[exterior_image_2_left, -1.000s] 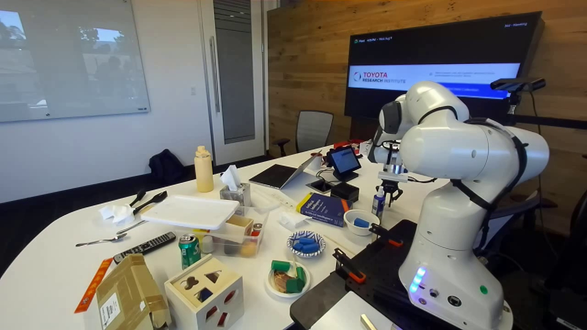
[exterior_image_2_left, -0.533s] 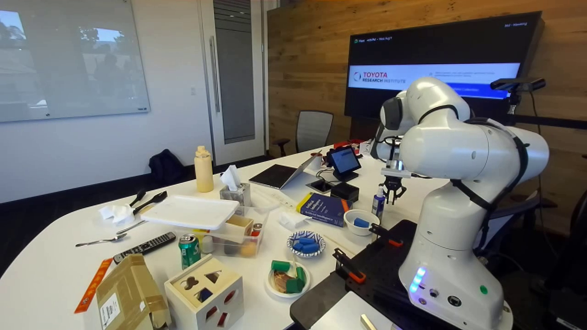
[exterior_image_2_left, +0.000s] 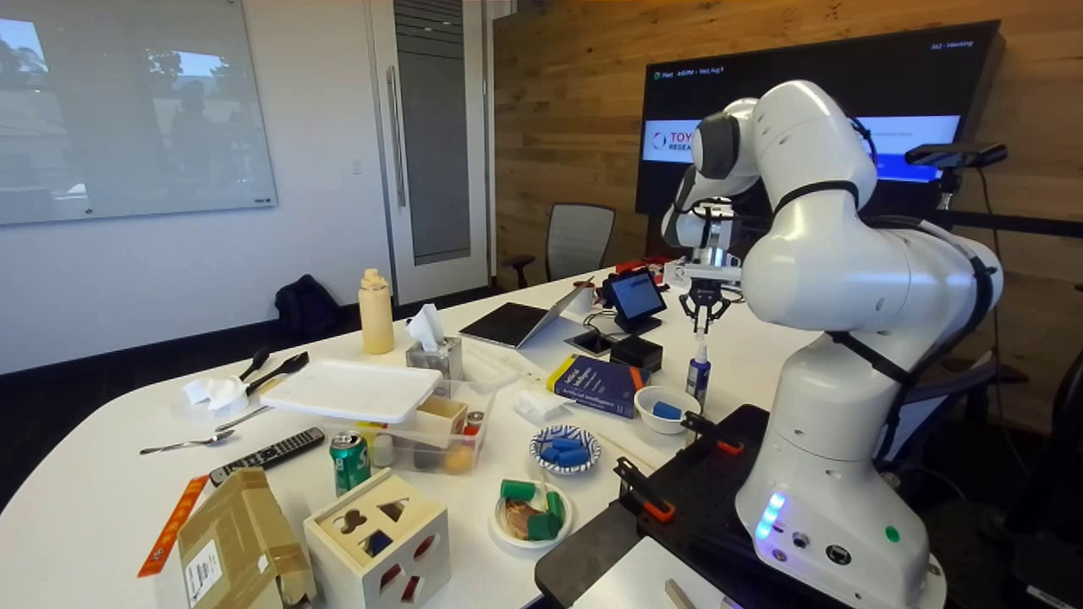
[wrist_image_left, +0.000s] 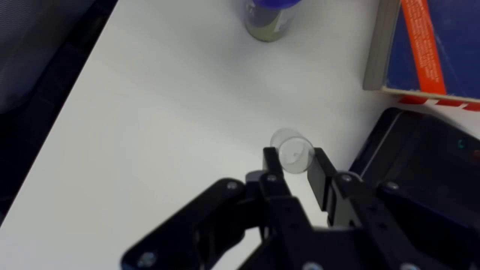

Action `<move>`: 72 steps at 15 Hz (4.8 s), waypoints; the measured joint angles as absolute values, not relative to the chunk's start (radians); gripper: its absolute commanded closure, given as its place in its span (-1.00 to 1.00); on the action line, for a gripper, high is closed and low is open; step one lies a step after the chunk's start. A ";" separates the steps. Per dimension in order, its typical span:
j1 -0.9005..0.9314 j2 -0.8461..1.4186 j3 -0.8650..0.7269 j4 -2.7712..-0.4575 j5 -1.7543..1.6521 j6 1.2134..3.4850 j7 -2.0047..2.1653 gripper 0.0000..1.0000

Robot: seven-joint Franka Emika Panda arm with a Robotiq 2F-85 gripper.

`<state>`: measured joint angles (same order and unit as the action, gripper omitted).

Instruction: Place the lid onto the bottle

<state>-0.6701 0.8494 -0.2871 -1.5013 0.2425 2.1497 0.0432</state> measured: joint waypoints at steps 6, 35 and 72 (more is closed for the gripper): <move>-0.586 0.582 -0.310 -1.786 0.200 2.139 0.044 0.88; -0.486 0.250 -0.416 -2.330 0.263 2.497 0.104 0.88; -0.529 0.413 -0.370 -2.185 0.375 2.494 0.103 0.88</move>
<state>-0.5289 0.4126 -0.3701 -2.1855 0.3749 2.4945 0.1032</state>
